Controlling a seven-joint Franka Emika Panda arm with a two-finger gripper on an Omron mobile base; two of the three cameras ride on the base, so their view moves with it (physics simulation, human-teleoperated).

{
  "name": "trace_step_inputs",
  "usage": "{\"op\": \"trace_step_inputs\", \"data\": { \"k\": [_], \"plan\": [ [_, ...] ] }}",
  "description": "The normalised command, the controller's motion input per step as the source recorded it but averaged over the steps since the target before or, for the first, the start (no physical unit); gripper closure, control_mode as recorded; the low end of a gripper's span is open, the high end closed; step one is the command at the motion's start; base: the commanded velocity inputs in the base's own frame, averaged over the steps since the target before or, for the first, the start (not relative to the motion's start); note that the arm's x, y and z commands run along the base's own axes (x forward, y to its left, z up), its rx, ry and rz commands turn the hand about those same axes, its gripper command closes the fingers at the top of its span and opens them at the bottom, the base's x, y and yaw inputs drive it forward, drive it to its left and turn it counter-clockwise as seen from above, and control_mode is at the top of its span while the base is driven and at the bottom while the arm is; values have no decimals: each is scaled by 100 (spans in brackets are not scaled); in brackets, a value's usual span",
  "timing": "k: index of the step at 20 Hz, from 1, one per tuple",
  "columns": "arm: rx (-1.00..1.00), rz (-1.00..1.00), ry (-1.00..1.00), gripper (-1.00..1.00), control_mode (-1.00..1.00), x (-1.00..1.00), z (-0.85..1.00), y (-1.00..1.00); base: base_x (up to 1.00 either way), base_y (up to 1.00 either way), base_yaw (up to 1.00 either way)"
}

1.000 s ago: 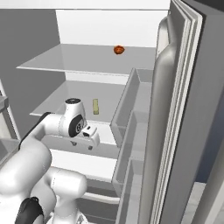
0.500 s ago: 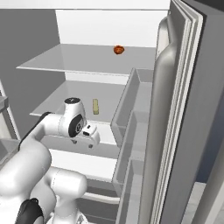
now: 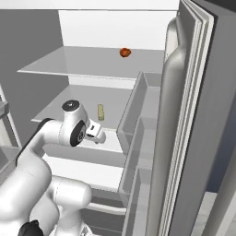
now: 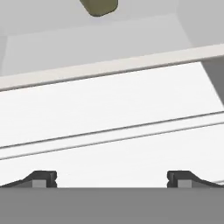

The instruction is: Retrieve the butter from the fridge and place it on a plate on the dining table. Then retrieve the butter knife by the fridge and place it near the plate.

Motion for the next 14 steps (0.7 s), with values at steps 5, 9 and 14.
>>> {"op": "trace_step_inputs", "data": {
  "k": [5,9,14],
  "plan": [
    [0,0,-40,-100,-100,5,53,0,0,0,0],
    [0,0,-28,-100,-100,7,44,0,0,0,0],
    [-11,1,-9,-100,-100,14,48,-9,0,0,0]
  ]
}}
